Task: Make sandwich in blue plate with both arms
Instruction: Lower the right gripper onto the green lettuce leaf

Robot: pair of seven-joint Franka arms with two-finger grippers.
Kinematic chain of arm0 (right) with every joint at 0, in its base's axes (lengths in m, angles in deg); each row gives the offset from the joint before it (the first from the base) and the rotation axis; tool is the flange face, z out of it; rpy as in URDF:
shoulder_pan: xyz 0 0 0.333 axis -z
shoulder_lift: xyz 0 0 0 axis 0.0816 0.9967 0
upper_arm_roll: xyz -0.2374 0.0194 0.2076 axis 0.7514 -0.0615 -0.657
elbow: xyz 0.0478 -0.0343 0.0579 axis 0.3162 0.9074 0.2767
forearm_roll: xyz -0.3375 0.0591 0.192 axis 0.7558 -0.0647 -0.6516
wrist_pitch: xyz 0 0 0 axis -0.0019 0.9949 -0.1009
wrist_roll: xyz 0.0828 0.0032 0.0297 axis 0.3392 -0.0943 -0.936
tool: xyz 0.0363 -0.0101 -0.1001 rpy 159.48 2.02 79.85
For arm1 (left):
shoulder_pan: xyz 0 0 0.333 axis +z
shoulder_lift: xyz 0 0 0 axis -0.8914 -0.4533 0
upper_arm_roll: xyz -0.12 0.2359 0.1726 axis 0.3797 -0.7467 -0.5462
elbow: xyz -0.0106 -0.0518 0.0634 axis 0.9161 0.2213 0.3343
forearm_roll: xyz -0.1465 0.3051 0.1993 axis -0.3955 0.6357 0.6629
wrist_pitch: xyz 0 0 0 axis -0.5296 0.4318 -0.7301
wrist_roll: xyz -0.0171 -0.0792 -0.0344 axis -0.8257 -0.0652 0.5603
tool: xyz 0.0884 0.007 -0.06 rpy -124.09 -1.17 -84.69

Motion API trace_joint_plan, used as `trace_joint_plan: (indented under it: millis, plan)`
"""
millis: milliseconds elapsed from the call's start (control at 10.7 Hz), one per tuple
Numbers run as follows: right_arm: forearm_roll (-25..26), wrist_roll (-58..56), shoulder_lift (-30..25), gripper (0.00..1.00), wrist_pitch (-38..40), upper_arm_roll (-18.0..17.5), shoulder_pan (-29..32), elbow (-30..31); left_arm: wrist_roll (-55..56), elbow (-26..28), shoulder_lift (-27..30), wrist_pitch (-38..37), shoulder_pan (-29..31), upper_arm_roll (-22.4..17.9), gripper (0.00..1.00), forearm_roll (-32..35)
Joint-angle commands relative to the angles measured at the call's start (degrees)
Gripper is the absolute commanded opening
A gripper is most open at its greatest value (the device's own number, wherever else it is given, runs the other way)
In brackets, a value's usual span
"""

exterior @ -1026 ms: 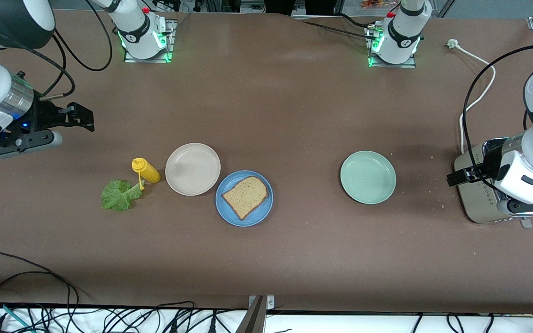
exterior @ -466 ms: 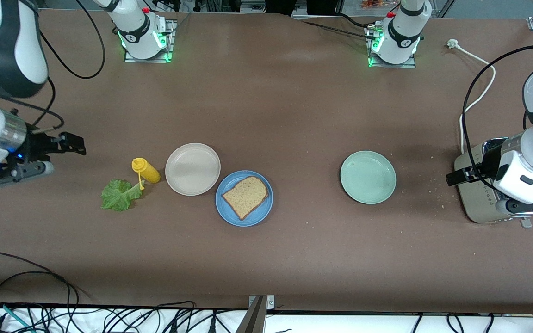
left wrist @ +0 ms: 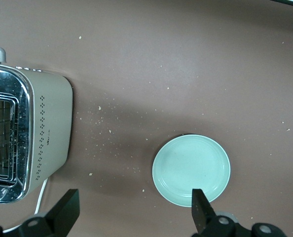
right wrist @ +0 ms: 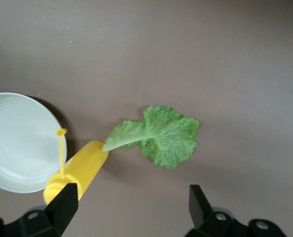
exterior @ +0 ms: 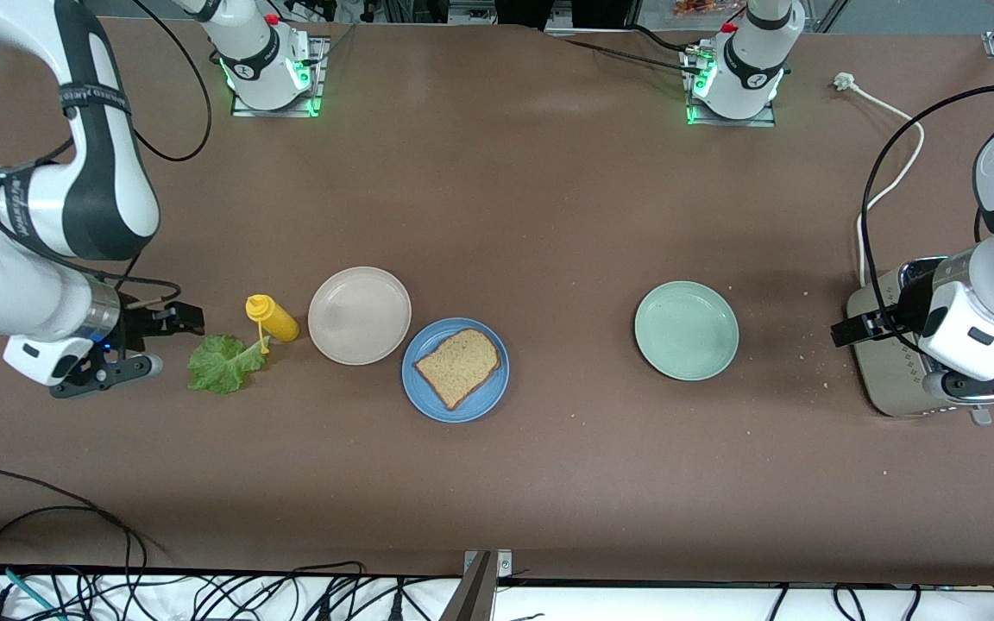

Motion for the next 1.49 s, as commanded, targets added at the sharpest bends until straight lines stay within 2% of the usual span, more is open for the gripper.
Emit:
trace_joint_plan:
  millis: [0, 373, 840, 1399]
  plan:
    - [0.2, -2.6, 3.2, 1.0, -4.5, -1.5, 2.2, 1.1, -1.2, 1.2, 1.0, -0.4, 0.4, 0.4, 1.0, 1.5]
    - [-0.2, -6.0, 9.9, 1.0, -13.6, -1.5, 5.1, 1.7, -1.2, 1.3, 1.0, -0.4, 0.4, 0.4, 1.0, 1.6]
    - [-0.9, -7.3, 11.2, 1.0, -28.2, -2.3, 5.2, 11.4, -1.1, 1.2, 1.0, -0.4, 0.4, 0.4, 1.0, 1.7]
    - [-0.9, -7.0, 12.9, 1.0, -34.4, -3.4, 5.2, 14.4, -1.0, 1.2, 0.9, -0.4, 0.2, 0.5, 1.0, 1.7]
